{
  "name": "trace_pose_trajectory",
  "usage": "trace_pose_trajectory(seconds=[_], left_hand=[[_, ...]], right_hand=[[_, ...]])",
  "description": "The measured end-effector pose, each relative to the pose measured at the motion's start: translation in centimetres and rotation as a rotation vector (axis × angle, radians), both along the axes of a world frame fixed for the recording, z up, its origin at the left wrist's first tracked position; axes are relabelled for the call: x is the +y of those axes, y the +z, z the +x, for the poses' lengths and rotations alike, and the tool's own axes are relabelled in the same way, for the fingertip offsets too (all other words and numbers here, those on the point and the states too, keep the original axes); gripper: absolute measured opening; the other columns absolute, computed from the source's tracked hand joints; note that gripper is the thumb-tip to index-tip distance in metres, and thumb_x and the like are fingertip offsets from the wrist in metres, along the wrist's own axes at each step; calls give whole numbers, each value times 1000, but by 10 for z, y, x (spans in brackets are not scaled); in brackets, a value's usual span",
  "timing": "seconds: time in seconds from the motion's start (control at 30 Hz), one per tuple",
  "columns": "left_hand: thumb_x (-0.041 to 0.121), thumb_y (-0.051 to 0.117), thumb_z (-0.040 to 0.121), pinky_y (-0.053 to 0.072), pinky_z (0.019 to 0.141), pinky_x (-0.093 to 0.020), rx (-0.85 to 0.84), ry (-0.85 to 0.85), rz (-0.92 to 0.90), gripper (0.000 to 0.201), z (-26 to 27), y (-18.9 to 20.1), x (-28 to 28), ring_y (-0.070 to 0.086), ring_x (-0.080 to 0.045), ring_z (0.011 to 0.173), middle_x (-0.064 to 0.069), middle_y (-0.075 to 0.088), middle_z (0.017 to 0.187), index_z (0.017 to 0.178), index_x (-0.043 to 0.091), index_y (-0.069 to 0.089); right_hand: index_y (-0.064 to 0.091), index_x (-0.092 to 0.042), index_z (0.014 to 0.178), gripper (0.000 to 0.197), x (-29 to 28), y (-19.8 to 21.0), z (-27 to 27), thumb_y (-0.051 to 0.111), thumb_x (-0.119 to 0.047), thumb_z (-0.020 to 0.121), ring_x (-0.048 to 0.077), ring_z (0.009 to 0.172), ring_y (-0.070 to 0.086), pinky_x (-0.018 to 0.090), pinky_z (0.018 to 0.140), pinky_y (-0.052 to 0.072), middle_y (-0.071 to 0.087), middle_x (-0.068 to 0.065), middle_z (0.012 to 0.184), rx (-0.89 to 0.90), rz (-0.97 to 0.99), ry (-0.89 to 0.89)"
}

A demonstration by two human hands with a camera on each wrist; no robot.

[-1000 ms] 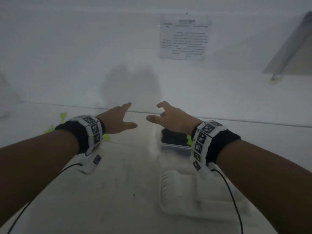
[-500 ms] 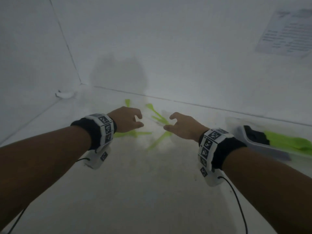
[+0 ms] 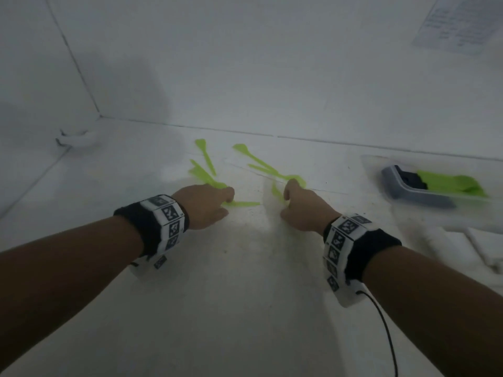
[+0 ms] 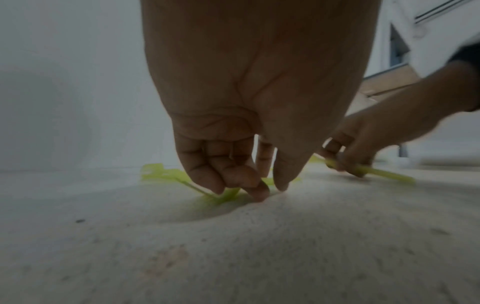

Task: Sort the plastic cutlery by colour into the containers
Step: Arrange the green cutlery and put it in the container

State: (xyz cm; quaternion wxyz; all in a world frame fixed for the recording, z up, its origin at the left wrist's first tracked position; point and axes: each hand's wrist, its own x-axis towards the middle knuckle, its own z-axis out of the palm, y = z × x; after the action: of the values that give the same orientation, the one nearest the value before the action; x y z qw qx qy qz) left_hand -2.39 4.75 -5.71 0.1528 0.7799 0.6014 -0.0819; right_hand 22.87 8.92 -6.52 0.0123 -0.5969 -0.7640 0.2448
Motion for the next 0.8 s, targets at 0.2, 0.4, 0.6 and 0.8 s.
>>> trace_pose_trajectory(seconds=[0.2,0.4,0.6,0.8], left_hand=[[52,34,105,42,64,-36,-19,11,41,38,-7,1,-20,54,-22,71,-3,56,78,88,20,45],[23,49,102,37,66,-36,-183,190,3,13,-38,-5,-44,48,-22,74,3,50,81,105,21,37],[11,44,101,34,68,-29,-270,327,93,35,-70,1,-62,49,-16,79,2,53,98,136,18,43],[31,44,102,35,69,-32,-89,162,69,14,-67,4,-63,49,-18,76,5,49,85,99,20,52]], right_hand=[[39,-13,136,38,7,5,-16,49,-16,99,23,82,58,34,71,41,61,5,100,207,74,-70],[57,-16,115,23,18,0,-77,52,-36,103,21,82,59,32,72,44,62,0,93,218,39,53],[58,-17,128,38,26,-13,-132,53,-45,103,29,114,58,33,83,41,64,8,121,151,110,156],[65,-17,119,26,44,-10,-144,54,-33,102,30,115,60,34,86,47,64,7,126,-23,180,200]])
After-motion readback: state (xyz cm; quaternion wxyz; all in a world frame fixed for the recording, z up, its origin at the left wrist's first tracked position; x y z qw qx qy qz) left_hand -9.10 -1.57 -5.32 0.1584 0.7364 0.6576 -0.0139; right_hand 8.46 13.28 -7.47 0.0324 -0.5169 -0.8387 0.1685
